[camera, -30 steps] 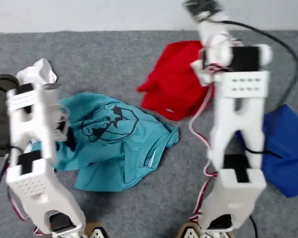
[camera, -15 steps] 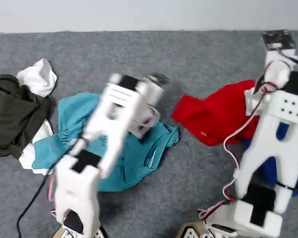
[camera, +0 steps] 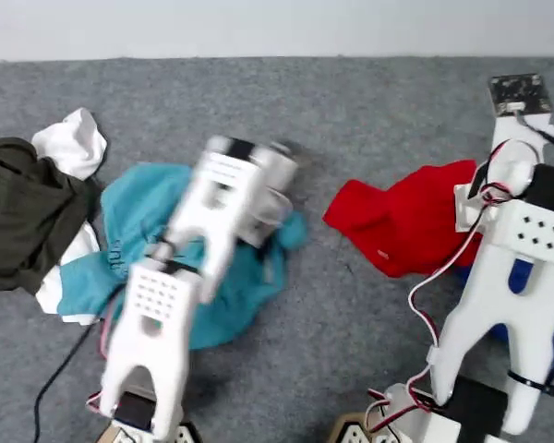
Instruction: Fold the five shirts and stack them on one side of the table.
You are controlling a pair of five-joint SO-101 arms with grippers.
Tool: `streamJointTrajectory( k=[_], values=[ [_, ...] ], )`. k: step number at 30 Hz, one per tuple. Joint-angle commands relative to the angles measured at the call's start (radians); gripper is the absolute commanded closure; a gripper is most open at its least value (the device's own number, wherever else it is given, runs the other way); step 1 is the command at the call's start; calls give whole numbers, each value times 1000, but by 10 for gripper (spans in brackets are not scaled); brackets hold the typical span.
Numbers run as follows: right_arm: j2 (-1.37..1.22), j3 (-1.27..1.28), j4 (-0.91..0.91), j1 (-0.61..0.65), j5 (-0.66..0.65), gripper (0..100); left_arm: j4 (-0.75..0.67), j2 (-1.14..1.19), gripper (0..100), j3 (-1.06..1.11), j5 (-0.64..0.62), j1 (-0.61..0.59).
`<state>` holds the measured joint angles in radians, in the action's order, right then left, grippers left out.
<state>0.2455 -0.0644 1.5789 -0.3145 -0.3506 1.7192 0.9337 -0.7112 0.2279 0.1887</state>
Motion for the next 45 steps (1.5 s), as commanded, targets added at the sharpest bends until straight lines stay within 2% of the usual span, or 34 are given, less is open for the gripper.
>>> streamJointTrajectory(
  k=[1,6,11,16,20,25,28,32,38,42,45],
  values=[
    [45,2,-21,-4,9,988,35,25,827,-114,0,-302],
    [44,2,-19,2,9,988,35,34,827,-157,2,-637],
    [38,23,-21,97,8,988,35,-29,827,-209,0,-918],
    [38,23,-22,243,-54,988,35,-160,827,-246,0,-1122],
    [38,78,-73,343,-61,988,35,-270,827,-242,0,-1201],
    [38,163,-213,503,-87,988,32,-428,824,-249,-109,-1194],
    [38,173,-315,627,-147,988,32,-546,824,-243,-173,-1138],
    [39,158,-401,789,-155,988,35,-701,824,-208,-258,-1043],
    [39,-101,-329,1033,-161,988,34,-888,824,13,-258,-868],
    [38,-344,-197,1058,-161,988,32,-961,824,168,-256,-804],
    [38,-373,-145,977,-161,988,32,-999,825,252,-258,-766]
  ],
)
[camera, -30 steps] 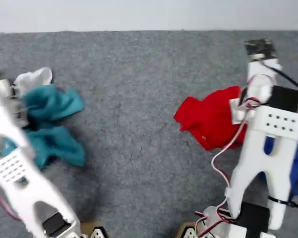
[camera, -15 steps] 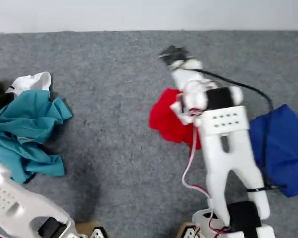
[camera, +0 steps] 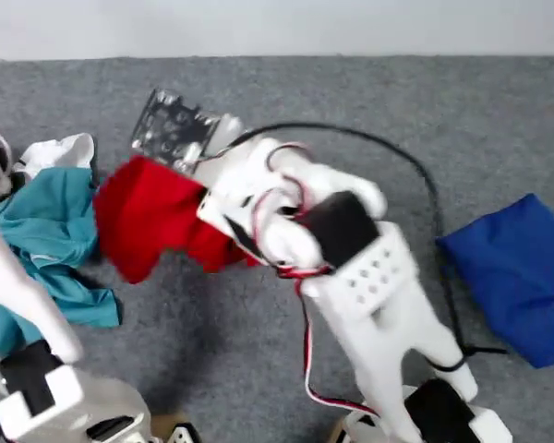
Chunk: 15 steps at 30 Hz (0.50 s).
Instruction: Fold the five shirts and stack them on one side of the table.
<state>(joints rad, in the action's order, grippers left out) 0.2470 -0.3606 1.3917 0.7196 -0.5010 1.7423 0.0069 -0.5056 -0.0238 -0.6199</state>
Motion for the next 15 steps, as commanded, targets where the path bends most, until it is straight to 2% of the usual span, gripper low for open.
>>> streamJointTrajectory(
  k=[1,6,11,15],
  values=[
    [33,-61,53,-94,-11,988,9,-84,825,71,-6,57],
    [-48,219,50,-278,-11,985,9,-123,825,153,-6,133],
    [-171,578,-101,-435,-8,983,9,-163,825,203,-5,173],
    [-217,750,-176,-584,-6,983,9,-186,825,231,-3,176]
  ],
)
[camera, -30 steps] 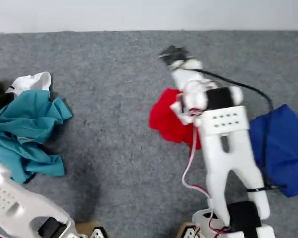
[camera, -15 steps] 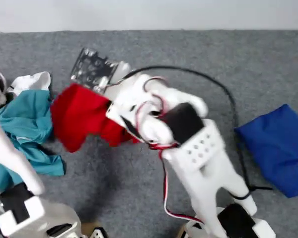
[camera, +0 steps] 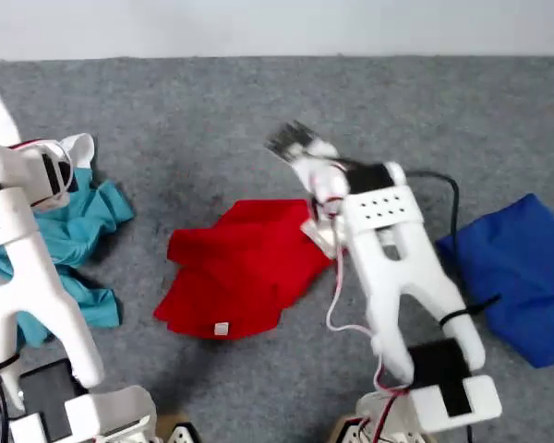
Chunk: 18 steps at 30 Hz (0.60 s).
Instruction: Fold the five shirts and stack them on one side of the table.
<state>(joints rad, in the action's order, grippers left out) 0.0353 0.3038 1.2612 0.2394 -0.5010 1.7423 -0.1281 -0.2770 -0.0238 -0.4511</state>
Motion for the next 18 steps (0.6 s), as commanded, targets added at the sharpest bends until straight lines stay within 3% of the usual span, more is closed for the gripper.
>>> streamJointTrajectory(
  k=[1,11,18],
  values=[
    [-5,110,-44,-139,-6,983,9,-54,825,7,-3,8],
    [173,160,19,-466,-6,988,9,-46,825,87,-3,8],
    [435,218,77,-522,-11,984,8,-43,825,97,-3,9]
  ],
)
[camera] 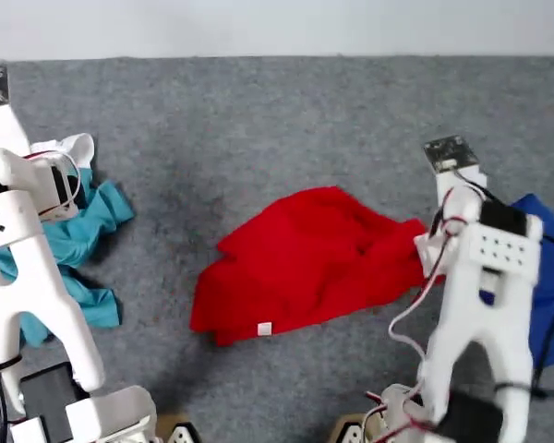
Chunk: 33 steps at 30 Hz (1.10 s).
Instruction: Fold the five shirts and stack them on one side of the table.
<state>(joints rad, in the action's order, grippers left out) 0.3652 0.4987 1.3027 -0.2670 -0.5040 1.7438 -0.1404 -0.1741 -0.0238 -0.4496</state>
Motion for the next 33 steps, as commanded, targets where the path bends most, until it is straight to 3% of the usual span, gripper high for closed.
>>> streamJointTrajectory(
  k=[1,5,8,12,14,25,28,33],
  values=[
    [122,48,45,-15,-8,984,6,-31,825,-1,-3,8],
    [168,133,47,-13,-8,988,6,-32,824,41,-3,69],
    [188,143,12,21,-8,988,9,-31,824,114,9,232],
    [188,147,-28,58,-6,988,11,-34,824,334,178,512],
    [188,147,-28,59,-5,988,11,-34,824,429,288,591],
    [188,147,-31,61,-3,988,-17,-31,826,711,651,629],
    [186,147,-31,62,0,988,-87,-32,826,766,646,664],
    [186,149,-31,62,0,988,-199,-31,826,855,646,825]
  ],
)
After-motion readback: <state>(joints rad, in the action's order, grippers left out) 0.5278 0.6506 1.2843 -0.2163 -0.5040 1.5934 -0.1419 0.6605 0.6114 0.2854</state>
